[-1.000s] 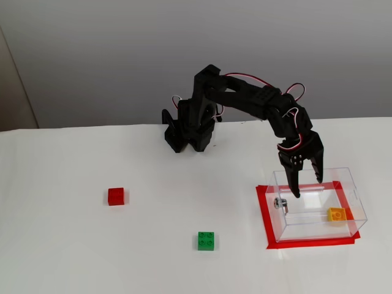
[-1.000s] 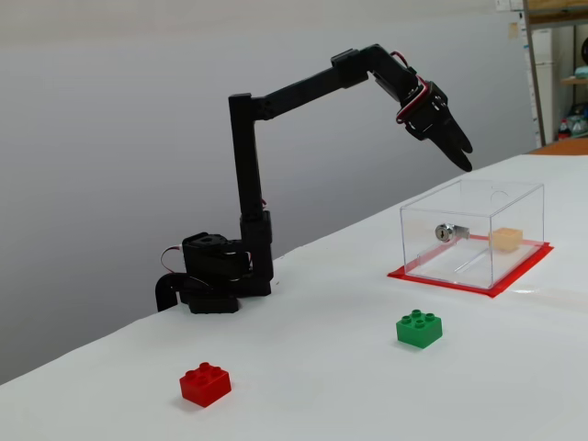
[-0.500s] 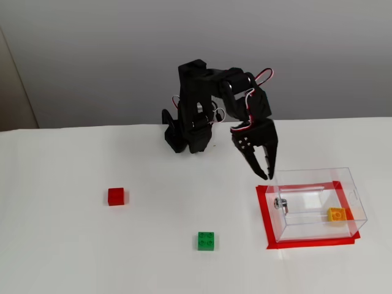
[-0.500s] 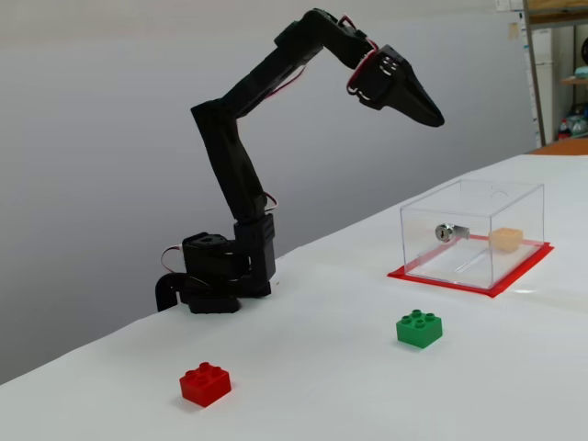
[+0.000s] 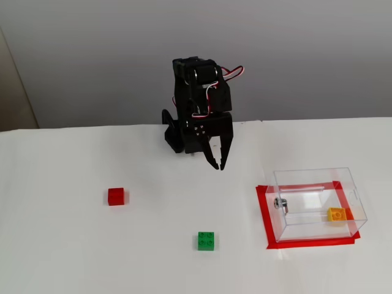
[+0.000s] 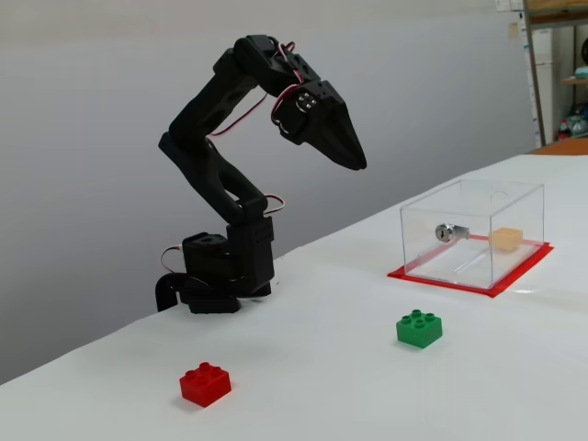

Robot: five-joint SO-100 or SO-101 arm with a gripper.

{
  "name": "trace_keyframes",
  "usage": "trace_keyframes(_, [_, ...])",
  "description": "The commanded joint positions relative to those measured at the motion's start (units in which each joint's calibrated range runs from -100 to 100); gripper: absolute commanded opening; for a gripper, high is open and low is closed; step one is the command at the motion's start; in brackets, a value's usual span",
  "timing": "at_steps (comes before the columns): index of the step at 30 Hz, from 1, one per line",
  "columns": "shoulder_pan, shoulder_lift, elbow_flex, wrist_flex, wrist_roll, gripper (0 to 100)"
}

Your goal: Pick the yellow lego brick and place it into the transparent box

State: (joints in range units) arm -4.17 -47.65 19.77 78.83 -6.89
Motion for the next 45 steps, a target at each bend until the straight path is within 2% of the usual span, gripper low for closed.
trace_keyframes(1, [1.91,-7.12,9.25,-3.64,-0.21,2])
trace_keyframes(17, [6.42,-34.61,49.13,-13.3,-0.26,2])
trace_keyframes(28, [6.27,-51.41,63.5,-13.73,-0.21,2])
trace_keyframes(40, [6.2,-52.18,70.19,-13.3,0.47,1])
trace_keyframes(45, [6.05,-52.09,70.19,-13.3,5.74,1])
